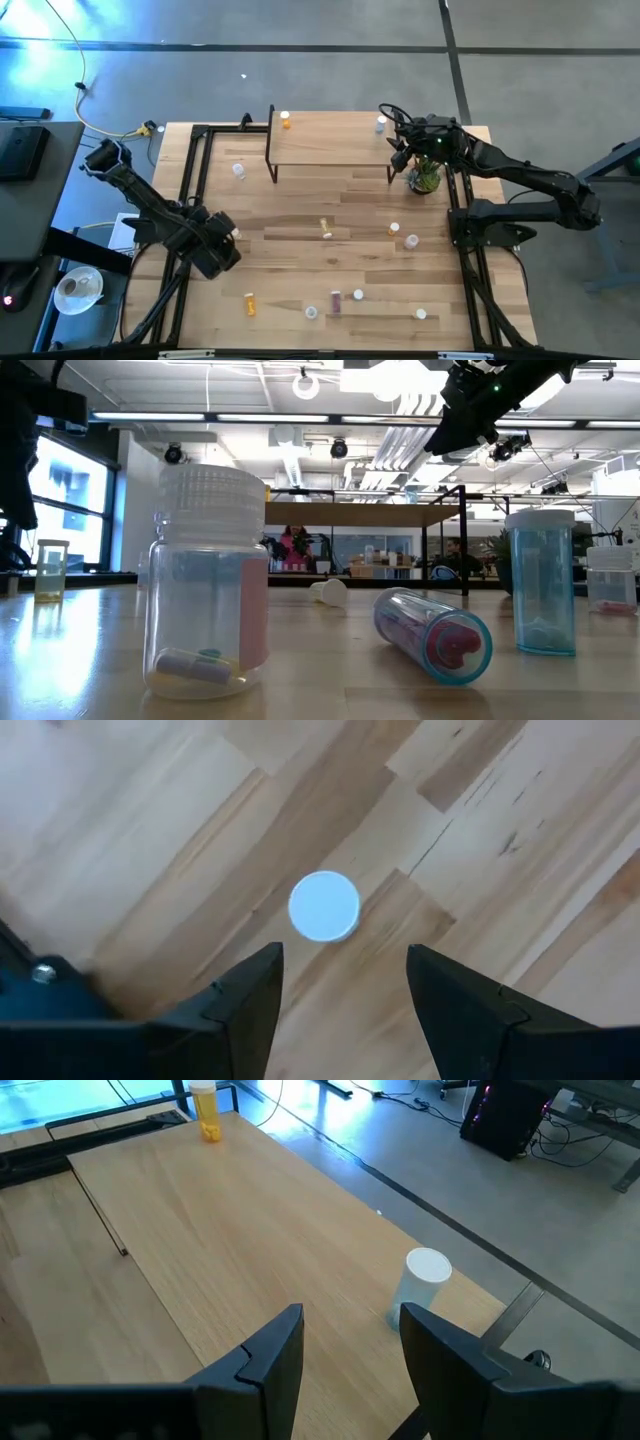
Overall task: Pick and place medicine bottles onto shelf by color
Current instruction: Put the top left yellow pill bottle on the shelf
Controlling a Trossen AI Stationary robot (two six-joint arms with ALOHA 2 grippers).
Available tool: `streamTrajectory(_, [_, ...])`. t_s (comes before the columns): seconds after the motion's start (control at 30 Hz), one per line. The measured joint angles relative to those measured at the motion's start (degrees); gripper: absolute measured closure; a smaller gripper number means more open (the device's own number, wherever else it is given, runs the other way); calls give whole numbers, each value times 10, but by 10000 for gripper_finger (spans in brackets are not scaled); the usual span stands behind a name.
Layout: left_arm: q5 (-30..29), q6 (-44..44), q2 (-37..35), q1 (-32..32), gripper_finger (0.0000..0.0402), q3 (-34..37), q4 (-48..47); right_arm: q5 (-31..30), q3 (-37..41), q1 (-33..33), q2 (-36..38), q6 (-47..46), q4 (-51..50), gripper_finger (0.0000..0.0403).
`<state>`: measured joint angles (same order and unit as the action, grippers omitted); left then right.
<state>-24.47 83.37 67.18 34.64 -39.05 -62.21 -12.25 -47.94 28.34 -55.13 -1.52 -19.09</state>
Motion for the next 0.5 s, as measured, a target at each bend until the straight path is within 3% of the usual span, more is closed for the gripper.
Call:
streamTrajectory(0.2, [23, 25, 0, -58, 184, 0, 1, 0, 0, 0, 0, 0, 0, 247])
streamTrajectory(0.5, [37, -5, 0, -111, 185, 0, 19, 0, 0, 0, 0, 0, 0, 247])
